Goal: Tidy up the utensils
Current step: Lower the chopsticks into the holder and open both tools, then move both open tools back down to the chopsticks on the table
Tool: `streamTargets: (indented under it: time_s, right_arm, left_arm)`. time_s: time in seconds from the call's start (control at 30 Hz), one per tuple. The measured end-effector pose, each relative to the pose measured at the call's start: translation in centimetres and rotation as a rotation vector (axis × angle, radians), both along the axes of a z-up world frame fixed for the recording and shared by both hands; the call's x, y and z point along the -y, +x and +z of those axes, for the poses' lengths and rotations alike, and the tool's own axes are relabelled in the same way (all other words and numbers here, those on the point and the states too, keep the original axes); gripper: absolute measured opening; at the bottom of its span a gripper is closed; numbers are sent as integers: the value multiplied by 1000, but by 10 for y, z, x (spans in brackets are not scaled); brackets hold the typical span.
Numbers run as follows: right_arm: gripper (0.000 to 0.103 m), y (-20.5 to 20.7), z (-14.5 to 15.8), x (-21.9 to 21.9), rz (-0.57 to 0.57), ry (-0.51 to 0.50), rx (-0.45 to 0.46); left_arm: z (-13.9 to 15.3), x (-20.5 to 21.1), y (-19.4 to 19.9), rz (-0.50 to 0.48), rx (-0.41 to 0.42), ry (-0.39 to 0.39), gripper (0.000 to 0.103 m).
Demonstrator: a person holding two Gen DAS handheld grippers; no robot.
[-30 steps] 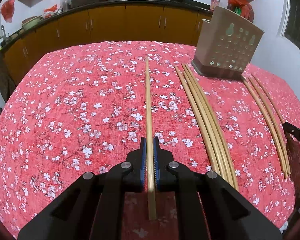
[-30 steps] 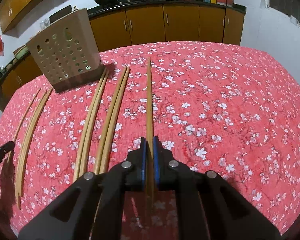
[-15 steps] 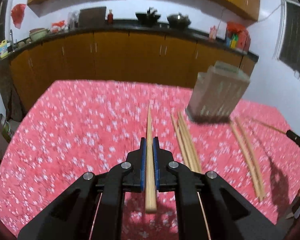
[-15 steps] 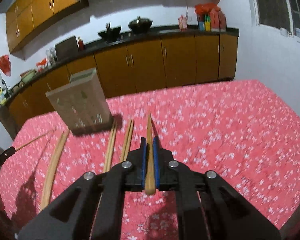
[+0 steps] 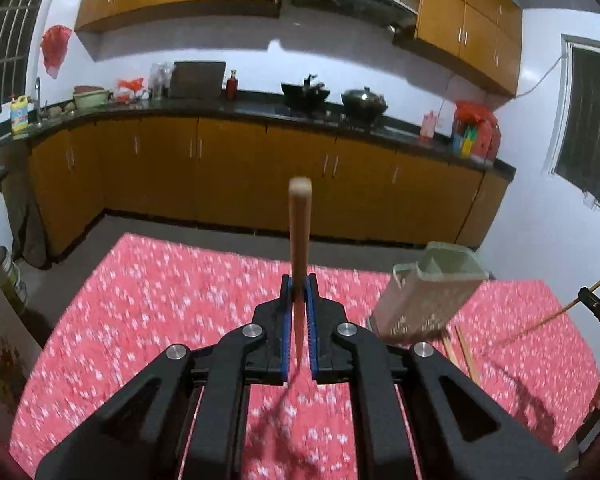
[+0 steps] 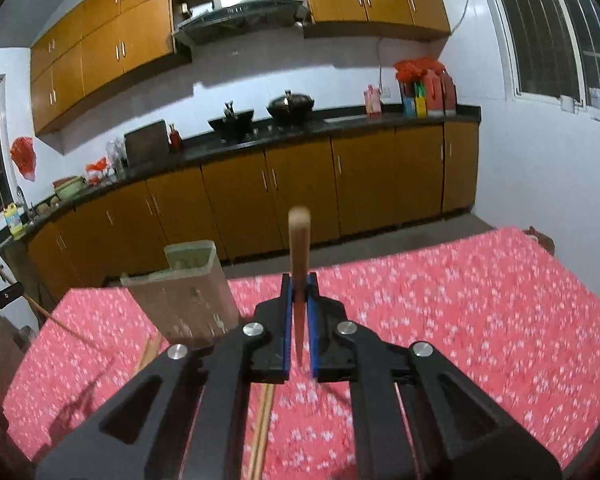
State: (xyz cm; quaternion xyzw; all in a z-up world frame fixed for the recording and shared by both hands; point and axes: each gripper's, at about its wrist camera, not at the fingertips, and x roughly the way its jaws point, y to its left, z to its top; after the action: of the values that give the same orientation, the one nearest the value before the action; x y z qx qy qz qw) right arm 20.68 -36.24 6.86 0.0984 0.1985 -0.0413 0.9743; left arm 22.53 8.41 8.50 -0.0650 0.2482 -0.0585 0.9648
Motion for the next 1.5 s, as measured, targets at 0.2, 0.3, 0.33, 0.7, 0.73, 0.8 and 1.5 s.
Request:
streamTargets:
  time_s: [0.2, 0.3, 0.33, 0.7, 0.73, 0.8, 1.5]
  right_arm:
    - [8, 12, 61, -4, 53, 25, 117]
    - [8, 18, 93, -13, 86, 33, 201]
    - [8, 20, 101, -16, 95, 38, 223]
    - [8, 80, 80, -58, 162, -3, 224]
    - [8, 84, 74, -59, 160, -1, 207]
    - [8, 92, 61, -59, 162, 12, 174]
    - [28, 41, 58, -49, 150, 45, 201]
  left_arm:
    - [52, 10, 7, -18, 107, 10, 7]
    - [82, 22, 9, -46, 183, 3, 7]
    - [95, 30, 10, -60, 217, -6, 7]
    - [90, 91, 40, -152, 257, -101, 7]
    - [81, 96, 46, -155, 234, -101, 7]
    - [68, 101, 52, -157, 205, -102, 7]
    - [53, 88, 36, -123, 153, -114, 34]
